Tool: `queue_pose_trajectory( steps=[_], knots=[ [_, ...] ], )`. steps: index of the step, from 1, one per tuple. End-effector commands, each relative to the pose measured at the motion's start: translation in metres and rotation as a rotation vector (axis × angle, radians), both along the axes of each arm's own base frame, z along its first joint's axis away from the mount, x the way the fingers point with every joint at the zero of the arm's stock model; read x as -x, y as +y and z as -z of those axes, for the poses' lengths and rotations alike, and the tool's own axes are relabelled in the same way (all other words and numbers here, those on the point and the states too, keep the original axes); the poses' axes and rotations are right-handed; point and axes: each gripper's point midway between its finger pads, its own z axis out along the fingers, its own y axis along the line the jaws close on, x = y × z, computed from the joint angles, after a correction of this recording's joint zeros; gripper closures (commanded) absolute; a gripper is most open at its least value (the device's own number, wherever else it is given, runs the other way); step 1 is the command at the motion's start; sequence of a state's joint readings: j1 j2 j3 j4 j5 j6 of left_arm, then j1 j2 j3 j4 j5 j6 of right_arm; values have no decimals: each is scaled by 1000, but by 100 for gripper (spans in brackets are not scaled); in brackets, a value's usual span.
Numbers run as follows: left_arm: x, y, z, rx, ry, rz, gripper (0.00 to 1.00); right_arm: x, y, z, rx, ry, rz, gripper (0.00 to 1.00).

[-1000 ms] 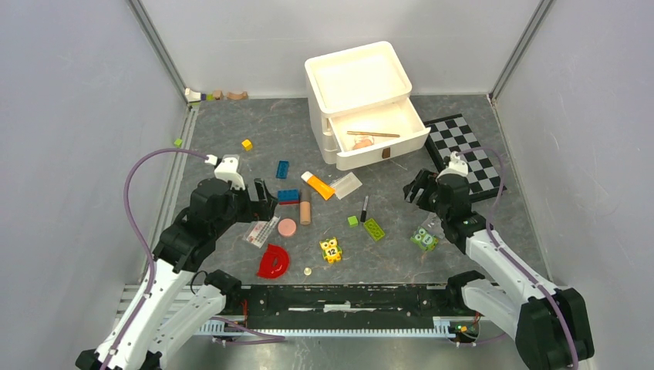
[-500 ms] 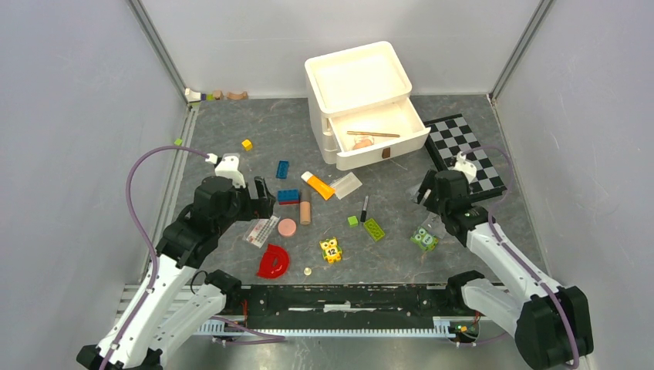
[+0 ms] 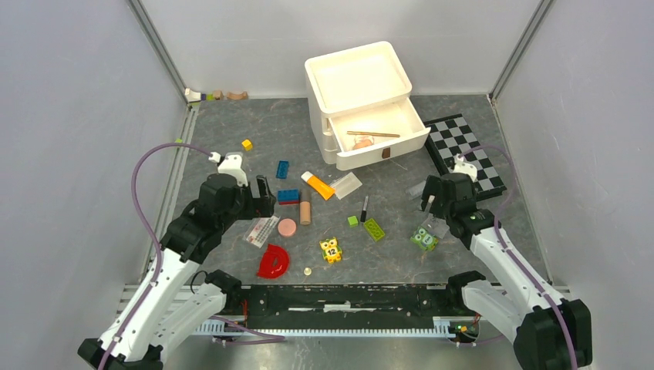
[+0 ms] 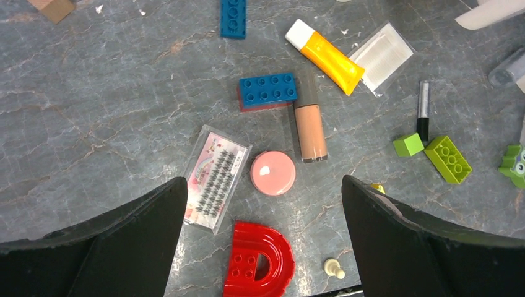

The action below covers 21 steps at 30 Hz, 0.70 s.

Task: Organize the makeup
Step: Move the storage box to the center of the board.

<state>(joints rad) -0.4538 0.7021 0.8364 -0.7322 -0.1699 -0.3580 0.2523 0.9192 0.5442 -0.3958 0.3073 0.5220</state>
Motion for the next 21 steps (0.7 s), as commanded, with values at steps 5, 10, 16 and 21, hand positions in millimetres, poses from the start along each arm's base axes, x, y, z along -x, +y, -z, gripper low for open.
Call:
queue_pose_trajectory(
  steps=[5,10,16,21],
  knots=[
    [0,28,-8,43,15,-261,0,-6,14,-24,60,-62,-226,10],
    [4,16,13,134,84,-280,0,1,27,-23,30,-78,-317,10],
    [3,2,34,175,164,-270,4,6,28,-28,30,-88,-340,9],
    [-1,-6,48,185,214,-275,9,9,28,-31,31,-102,-346,9]
  ],
)
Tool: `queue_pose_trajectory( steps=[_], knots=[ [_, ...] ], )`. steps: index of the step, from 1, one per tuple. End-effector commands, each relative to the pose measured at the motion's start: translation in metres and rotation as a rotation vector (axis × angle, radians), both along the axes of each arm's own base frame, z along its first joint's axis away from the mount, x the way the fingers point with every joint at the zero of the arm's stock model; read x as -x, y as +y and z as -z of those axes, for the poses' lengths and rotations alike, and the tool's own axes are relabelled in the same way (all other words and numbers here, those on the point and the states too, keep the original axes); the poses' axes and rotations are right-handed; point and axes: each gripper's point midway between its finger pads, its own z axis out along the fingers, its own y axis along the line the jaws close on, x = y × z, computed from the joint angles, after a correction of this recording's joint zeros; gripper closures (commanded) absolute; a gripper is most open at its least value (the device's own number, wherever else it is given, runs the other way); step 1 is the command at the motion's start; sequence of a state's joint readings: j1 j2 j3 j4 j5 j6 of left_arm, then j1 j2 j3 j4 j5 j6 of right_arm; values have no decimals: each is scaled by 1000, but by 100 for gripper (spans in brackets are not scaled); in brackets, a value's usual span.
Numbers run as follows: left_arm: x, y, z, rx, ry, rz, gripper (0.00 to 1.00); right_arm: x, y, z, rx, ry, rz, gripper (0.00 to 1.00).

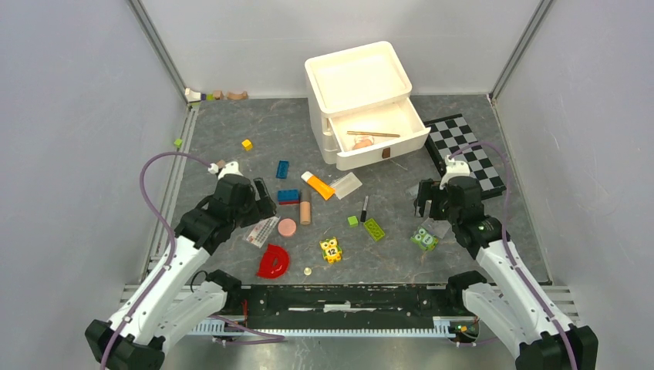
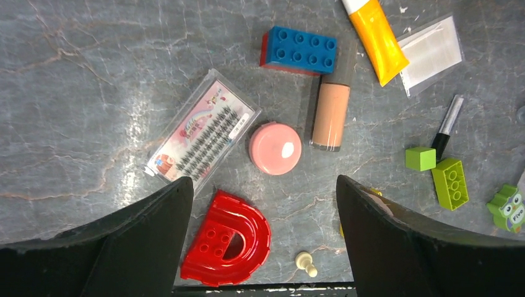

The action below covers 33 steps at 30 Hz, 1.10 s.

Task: Organize the makeup
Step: Move the storage box to the center of the board.

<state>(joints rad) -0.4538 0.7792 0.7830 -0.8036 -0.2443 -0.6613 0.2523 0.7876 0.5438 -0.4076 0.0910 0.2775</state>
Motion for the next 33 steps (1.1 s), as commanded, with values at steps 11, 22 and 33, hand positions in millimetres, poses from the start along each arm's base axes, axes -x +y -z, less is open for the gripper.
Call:
queue_pose_trajectory(
  steps=[11,22,33],
  knots=[
    [-20,-25,27,86,69,-29,14,9,4,9,-32,2,-23,9],
    [-28,-45,39,94,102,37,19,15,9,16,-62,20,-33,9],
    [-10,-81,51,44,121,111,19,16,9,20,-65,32,-33,10]
  ],
)
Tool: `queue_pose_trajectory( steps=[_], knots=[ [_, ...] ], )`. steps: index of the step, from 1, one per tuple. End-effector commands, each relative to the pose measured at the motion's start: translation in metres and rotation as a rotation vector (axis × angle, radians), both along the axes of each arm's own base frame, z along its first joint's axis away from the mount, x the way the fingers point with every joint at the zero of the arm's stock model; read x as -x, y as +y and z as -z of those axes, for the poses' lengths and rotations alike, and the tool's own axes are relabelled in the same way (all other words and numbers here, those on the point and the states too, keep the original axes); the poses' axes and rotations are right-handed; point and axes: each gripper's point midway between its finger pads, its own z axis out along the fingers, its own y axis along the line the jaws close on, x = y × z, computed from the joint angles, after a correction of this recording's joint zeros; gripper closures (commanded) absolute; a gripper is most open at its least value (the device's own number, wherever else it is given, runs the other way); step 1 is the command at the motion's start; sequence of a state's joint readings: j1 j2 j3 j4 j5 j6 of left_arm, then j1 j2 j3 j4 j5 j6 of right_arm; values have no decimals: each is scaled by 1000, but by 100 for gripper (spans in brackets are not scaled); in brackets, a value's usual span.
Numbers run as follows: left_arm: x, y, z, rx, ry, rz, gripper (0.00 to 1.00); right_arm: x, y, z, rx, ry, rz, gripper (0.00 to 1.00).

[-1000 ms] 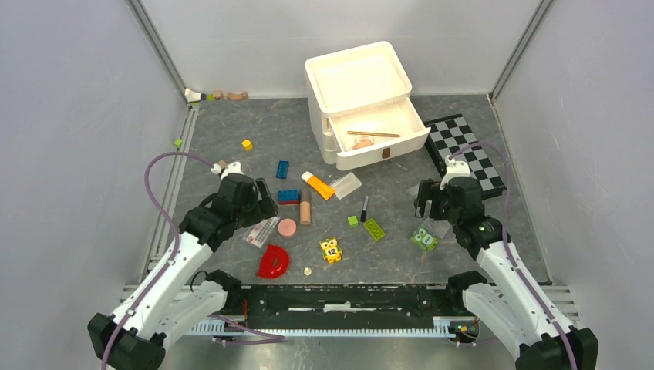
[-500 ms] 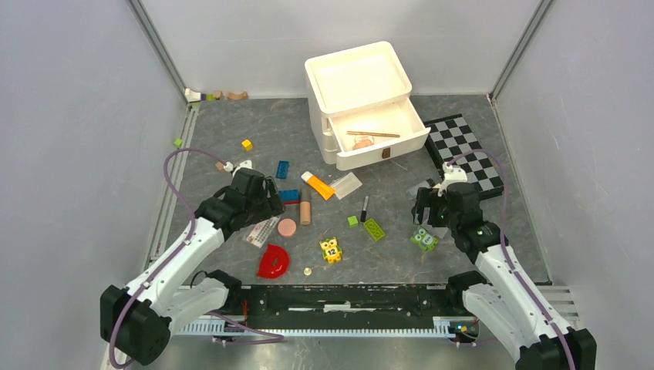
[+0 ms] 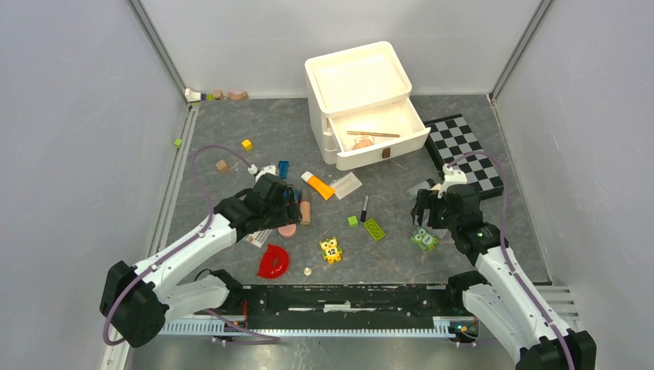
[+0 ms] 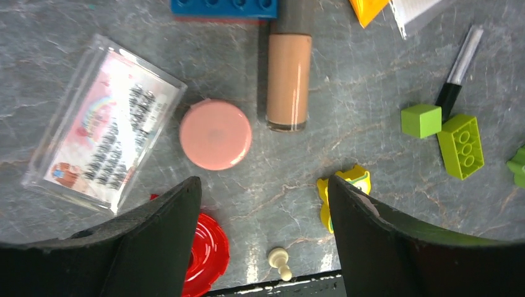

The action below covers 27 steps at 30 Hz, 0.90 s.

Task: Organize the makeup
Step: Move the storage box to the center of the board.

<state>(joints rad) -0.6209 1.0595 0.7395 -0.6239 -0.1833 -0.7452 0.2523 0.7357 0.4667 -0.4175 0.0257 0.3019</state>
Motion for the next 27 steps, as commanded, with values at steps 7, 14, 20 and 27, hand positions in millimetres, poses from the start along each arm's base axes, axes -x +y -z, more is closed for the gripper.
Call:
queue_pose_trajectory(
  steps=[7,14,20,27],
  knots=[
    [7,-37,0,11,-34,10,19,-2,0,-3,-12,-15,7,10],
    [8,-42,-1,9,-42,22,19,-1,0,-3,-14,-15,8,10],
    [3,-35,-16,-11,-87,17,18,-1,0,-4,-11,-13,7,10],
    [-3,-29,-32,-26,-119,14,16,-1,0,-4,-11,-12,8,10]
  ],
)
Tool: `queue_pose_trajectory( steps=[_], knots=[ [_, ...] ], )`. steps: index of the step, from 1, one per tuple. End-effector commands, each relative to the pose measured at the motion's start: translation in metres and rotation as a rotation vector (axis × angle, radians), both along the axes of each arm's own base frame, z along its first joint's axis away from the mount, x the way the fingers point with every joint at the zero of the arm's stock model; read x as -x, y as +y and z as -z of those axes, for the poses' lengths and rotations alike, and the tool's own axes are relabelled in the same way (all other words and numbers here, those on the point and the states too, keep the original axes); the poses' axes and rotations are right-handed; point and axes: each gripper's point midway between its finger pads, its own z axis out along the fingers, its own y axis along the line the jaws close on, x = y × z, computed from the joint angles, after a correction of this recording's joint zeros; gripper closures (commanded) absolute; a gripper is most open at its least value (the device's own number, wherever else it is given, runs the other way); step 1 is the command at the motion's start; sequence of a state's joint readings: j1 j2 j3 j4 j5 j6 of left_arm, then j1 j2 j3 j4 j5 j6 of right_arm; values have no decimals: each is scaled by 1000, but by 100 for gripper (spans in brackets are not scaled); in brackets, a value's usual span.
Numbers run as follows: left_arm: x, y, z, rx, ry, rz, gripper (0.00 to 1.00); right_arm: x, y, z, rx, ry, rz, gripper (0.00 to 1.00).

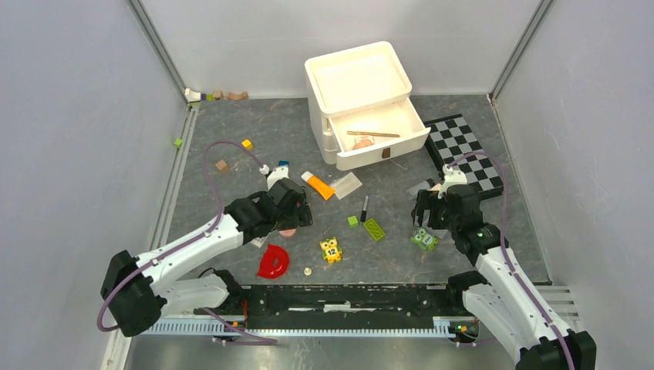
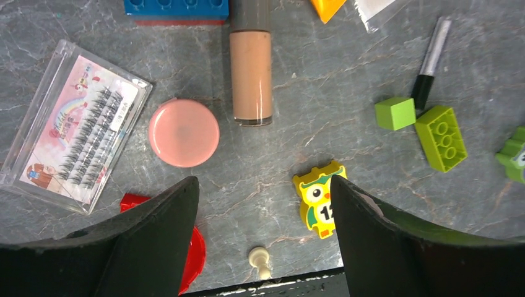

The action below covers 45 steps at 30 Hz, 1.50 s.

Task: Organize the makeup
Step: Move the storage box to the center of the board.

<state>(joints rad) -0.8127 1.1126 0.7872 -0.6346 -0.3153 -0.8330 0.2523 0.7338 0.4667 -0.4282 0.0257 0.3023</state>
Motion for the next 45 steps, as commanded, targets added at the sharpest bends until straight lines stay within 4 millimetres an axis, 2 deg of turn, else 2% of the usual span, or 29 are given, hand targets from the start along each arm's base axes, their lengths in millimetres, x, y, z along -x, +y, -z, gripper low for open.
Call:
queue_pose_trajectory(
  steps=[1,12,18,23,28,45],
  knots=[
    [-14,4,-27,17,-78,-32,16,-2,0,-5,-13,-19,7,10],
    [-19,27,-39,10,-98,-68,15,-1,-3,-4,-3,-16,18,10],
    [-28,56,-53,3,-113,-119,14,-1,-3,-5,-1,-15,20,10],
    [-36,82,-77,8,-142,-162,14,-1,-3,-6,-2,-17,24,10],
    [-39,98,-89,-18,-136,-184,13,-1,-3,-6,-2,-14,24,10],
    [-32,109,-82,-29,-117,-216,13,2,-4,-8,0,-12,26,10]
  ],
)
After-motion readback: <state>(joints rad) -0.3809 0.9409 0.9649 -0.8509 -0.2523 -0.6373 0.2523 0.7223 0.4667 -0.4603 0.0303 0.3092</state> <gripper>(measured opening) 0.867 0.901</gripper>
